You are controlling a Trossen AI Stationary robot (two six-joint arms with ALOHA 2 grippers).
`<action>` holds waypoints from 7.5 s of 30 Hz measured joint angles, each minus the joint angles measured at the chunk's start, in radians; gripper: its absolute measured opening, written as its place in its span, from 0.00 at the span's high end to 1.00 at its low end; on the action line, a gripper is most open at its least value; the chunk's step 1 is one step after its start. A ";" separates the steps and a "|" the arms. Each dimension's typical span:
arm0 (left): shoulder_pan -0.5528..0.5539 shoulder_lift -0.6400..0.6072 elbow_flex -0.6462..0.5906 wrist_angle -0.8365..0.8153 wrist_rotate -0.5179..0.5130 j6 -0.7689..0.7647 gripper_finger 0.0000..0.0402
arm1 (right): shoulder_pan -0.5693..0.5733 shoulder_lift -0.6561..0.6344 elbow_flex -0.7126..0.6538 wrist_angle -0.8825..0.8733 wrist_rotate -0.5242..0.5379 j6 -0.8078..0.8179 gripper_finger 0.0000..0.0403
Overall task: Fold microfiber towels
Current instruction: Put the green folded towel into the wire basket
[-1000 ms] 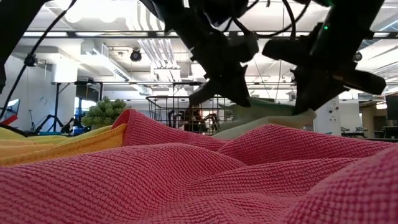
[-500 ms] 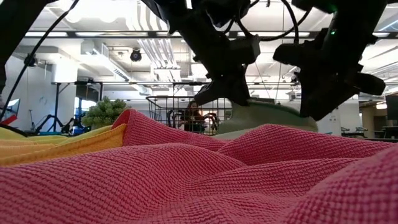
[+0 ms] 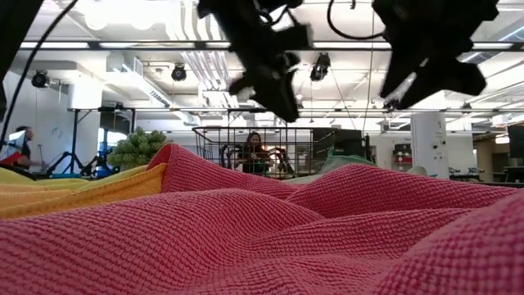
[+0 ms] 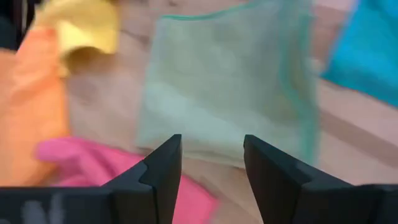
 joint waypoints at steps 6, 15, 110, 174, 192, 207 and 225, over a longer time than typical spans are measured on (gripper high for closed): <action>0.025 -0.037 -0.121 0.119 0.149 -0.115 0.78 | 0.000 0.139 -0.014 0.206 0.025 -0.080 0.62; 0.023 -0.045 -0.330 0.281 0.238 -0.108 0.78 | 0.000 0.392 -0.014 0.509 0.043 -0.109 0.71; 0.018 -0.830 -0.692 -0.033 0.169 -0.268 0.78 | -0.098 0.771 0.635 0.158 -0.228 -0.503 0.84; -0.198 -0.043 -0.560 0.552 0.076 -0.083 0.61 | 0.069 0.657 0.388 0.140 -0.007 -0.546 0.62; -0.181 -0.036 -0.574 0.594 -0.035 -0.114 0.98 | 0.054 0.657 0.388 0.138 0.007 -0.555 0.62; -0.177 -0.080 -0.565 0.541 -0.033 -0.166 0.99 | 0.037 0.657 0.346 0.140 -0.007 -0.538 0.62; -0.155 -0.080 -0.561 0.543 -0.053 -0.170 1.00 | 0.009 0.658 0.250 0.258 -0.060 -0.473 0.62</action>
